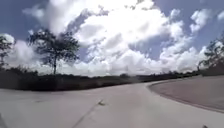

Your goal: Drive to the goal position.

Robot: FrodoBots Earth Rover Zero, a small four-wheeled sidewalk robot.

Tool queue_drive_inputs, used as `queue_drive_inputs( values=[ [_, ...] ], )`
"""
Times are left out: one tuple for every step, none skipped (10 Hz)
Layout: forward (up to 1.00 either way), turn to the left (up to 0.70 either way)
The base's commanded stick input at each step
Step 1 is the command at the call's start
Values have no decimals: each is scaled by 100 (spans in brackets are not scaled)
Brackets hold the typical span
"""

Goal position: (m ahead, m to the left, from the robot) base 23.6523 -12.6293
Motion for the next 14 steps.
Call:
queue_drive_inputs(
  values=[
    [100, -40],
    [100, 0],
    [100, 0],
    [100, 0],
    [100, 0],
    [100, 0],
    [100, 0],
    [100, 0],
    [100, 0],
    [100, 0],
    [100, 0],
    [100, 0],
    [100, 0],
    [100, 0]
  ],
)
